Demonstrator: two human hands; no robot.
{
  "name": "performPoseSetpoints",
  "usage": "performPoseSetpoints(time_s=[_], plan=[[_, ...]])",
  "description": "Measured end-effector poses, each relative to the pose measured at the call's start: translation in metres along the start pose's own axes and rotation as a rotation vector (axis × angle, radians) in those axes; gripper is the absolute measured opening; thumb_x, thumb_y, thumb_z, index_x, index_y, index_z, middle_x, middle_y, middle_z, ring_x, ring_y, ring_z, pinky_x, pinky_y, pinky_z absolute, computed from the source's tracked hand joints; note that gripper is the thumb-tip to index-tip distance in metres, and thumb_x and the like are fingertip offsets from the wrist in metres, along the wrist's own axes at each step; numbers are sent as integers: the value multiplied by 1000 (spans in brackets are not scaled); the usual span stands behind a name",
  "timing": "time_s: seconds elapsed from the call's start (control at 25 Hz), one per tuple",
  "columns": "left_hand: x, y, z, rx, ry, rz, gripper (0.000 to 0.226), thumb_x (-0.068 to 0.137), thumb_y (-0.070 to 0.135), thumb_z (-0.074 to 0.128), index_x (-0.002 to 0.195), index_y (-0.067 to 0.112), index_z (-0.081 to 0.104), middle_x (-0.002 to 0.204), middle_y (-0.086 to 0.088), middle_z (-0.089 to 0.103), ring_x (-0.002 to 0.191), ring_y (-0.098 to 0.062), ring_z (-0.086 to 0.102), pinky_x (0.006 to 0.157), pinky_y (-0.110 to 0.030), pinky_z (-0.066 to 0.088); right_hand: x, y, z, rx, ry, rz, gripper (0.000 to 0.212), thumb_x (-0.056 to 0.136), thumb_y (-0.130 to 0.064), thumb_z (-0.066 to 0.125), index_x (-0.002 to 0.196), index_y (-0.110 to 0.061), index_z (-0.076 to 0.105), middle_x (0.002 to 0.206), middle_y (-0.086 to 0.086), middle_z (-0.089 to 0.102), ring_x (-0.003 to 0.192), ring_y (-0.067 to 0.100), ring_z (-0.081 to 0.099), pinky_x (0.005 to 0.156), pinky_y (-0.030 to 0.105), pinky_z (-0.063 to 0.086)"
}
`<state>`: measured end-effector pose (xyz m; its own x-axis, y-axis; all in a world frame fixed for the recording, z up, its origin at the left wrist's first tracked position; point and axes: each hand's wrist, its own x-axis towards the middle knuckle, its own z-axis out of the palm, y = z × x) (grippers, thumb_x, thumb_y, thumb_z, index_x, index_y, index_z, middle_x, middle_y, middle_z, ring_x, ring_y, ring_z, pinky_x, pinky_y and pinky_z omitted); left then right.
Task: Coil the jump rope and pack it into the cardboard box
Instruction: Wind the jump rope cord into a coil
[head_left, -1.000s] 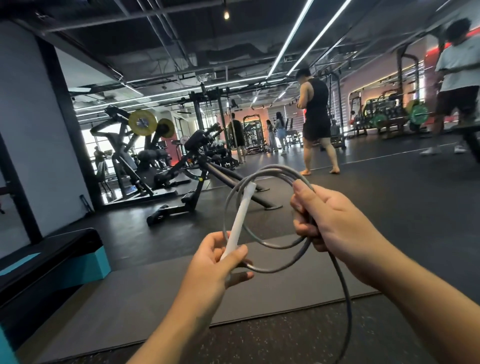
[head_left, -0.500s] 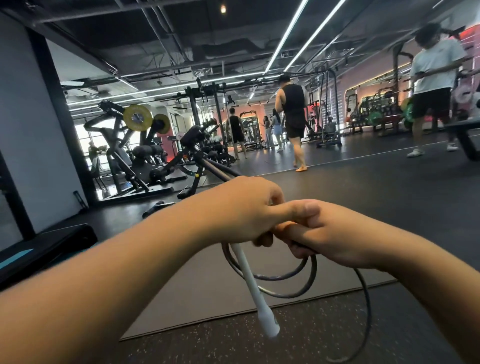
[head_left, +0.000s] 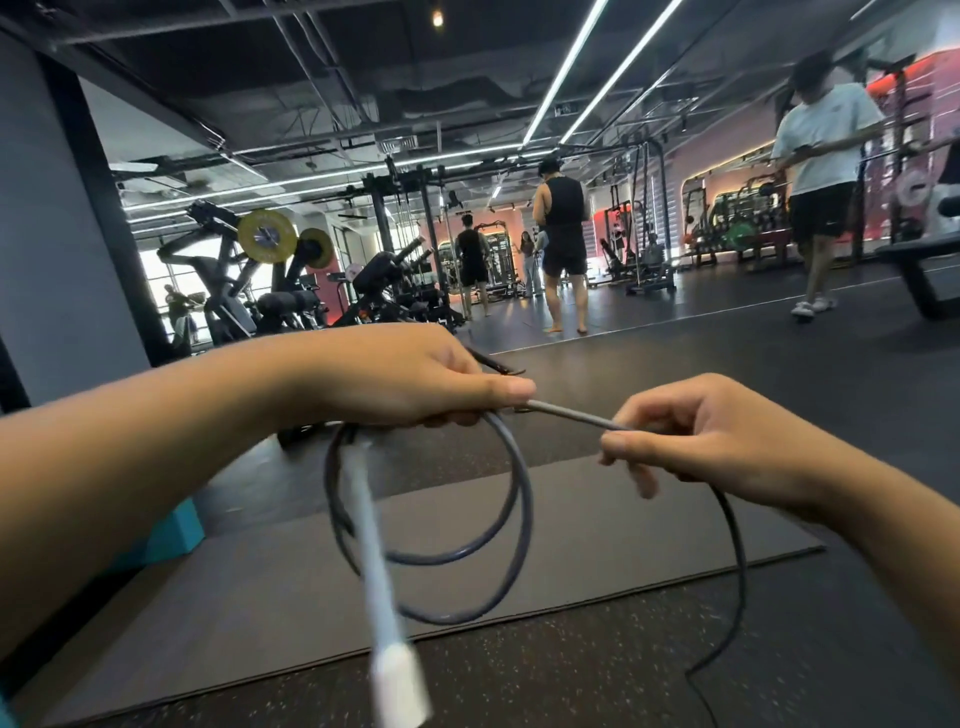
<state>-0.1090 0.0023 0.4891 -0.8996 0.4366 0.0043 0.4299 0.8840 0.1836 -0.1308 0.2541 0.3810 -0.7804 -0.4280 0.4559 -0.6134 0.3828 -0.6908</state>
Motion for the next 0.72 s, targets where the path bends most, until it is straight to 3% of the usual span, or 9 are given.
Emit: performPoseSetpoints(time_s=[0.12, 0.28, 0.4, 0.52, 0.6, 0.72], plan=[[-8, -23, -6, -124, 12, -43, 61, 81, 76, 49, 61, 19, 56, 55, -1, 42, 51, -21, 33, 49, -31, 33, -5, 23, -7, 42, 121, 107, 43, 79, -50, 74, 66, -10, 68, 52, 1, 52, 50, 17, 43, 48, 27, 36], [-12, -49, -5, -372, 173, -94, 57, 82, 71, 52, 58, 19, 50, 54, -2, 36, 46, -17, 27, 43, -25, 25, -13, 45, -6, 69, 191, 214, 51, 81, -54, 70, 57, -13, 51, 50, 2, 43, 46, 20, 43, 47, 33, 47], [-9, -54, 4, -767, 391, -74, 53, 89, 62, 50, 58, 20, 40, 54, 2, 25, 45, -13, 18, 43, -25, 15, -6, 54, 9, 306, 129, 189, 49, 86, -54, 71, 71, -9, 57, 61, 0, 38, 52, 19, 35, 49, 36, 44], [0, -47, 19, -1251, 640, -76, 49, 93, 60, 48, 64, 21, 40, 53, 7, 26, 43, -9, 17, 40, -23, 14, 4, 45, 28, 568, 19, 139, 32, 80, -23, 83, 103, -6, 68, 70, 2, 47, 56, 18, 39, 51, 35, 46], [11, -38, 27, -1515, 798, -101, 48, 94, 60, 47, 66, 21, 42, 49, 9, 29, 38, -6, 20, 34, -18, 17, 7, 40, 46, 609, -60, 114, 43, 79, -9, 83, 118, -18, 69, 74, 5, 44, 58, 16, 41, 54, 37, 51], [28, -17, 40, -1831, 990, -141, 48, 96, 59, 45, 67, 21, 43, 45, 10, 28, 33, -6, 19, 30, -19, 16, 12, 27, 77, 694, -94, 75, 60, 75, -16, 87, 129, -29, 64, 81, 4, 37, 64, 11, 39, 53, 29, 37]])
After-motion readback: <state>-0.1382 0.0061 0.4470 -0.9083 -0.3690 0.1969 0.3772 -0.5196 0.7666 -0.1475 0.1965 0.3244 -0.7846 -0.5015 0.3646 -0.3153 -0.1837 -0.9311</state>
